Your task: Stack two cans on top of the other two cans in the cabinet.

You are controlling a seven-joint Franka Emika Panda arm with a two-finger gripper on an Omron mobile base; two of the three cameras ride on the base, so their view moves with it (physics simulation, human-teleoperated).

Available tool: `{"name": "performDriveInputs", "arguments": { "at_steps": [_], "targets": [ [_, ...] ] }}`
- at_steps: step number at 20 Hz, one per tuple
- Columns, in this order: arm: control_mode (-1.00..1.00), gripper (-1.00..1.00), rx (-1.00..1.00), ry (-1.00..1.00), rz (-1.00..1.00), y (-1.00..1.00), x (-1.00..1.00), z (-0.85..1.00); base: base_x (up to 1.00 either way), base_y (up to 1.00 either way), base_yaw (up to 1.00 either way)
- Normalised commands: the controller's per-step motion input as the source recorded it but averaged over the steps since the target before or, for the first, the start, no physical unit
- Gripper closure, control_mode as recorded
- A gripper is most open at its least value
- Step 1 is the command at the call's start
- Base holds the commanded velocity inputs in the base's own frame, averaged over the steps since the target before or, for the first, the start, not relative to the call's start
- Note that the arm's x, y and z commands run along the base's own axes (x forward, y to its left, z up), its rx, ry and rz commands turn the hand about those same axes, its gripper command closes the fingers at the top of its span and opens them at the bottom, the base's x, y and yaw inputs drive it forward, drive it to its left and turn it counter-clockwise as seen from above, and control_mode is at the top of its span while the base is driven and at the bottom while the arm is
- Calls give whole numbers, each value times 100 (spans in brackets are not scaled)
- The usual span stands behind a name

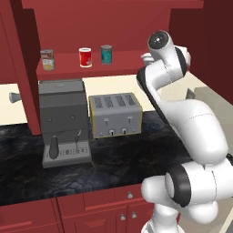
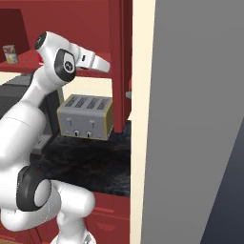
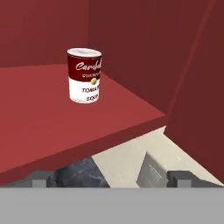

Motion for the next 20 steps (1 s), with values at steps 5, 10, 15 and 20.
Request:
{"name": "performDriveInputs", "arguments": {
  "at_steps": [5, 10, 15, 20],
  "targets": [
    [-100, -100, 1, -1, -2, -18, 32, 0, 0, 0, 0],
    [-100, -100, 3, -9, 0, -18, 22, 4, 0, 0, 0],
    [-100, -100, 1, -1, 0, -16, 31, 0, 0, 0, 0],
    [-100, -100, 3, 0, 0, -13, 31, 0, 0, 0, 0]
  ]
}}
